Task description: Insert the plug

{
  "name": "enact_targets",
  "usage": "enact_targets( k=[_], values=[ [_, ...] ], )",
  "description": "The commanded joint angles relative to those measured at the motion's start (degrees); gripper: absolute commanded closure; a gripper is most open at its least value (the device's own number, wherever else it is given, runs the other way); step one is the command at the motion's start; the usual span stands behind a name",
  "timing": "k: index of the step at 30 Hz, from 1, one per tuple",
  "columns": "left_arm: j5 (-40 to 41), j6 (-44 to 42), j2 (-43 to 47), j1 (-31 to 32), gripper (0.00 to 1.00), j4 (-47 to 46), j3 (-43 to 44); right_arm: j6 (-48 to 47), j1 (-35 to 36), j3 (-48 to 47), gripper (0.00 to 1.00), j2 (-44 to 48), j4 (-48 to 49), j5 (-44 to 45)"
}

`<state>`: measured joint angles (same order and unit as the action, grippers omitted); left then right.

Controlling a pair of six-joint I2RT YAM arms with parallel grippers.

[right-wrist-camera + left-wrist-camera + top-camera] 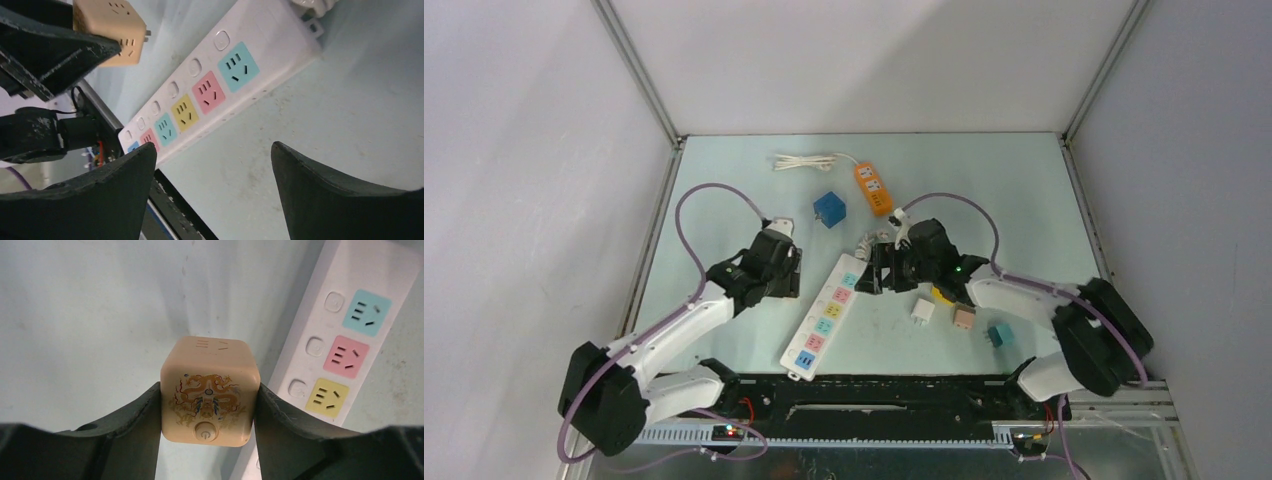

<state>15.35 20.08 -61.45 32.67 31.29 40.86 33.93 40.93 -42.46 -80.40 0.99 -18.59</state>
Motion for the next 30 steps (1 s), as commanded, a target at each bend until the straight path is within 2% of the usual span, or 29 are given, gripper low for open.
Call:
enact_targets(
  k=[1,7,16,21,30],
  values=[
    [-3.13,3.99,-2.94,-0.17,1.0,-0.81,-1.21,12.0,-1.76,-0.94,0.14,-8.36,11.21,-8.98],
    [-9.02,4.29,-8.83,0.41,1.0,-2.93,-0.93,17.89,-4.81,-2.76,0.16,-19.78,17.9,-12.78],
    [-20.4,8.41,-13.64,4.99,1.0,-9.76,0.65,16.09,-7.25,-9.07,0.16,-25.4,17.17,-13.11],
    [-23.02,11.02,-14.66,7.81,1.0,-13.7,1.51,14.43,-8.42,-12.21,0.17,-28.13,15.92,-15.35],
    [-20.72,10.71,-14.27,8.23,1.0,-13.33,2.96,8.48,-9.5,-12.89,0.18,-25.95,9.01,-16.01]
  ],
)
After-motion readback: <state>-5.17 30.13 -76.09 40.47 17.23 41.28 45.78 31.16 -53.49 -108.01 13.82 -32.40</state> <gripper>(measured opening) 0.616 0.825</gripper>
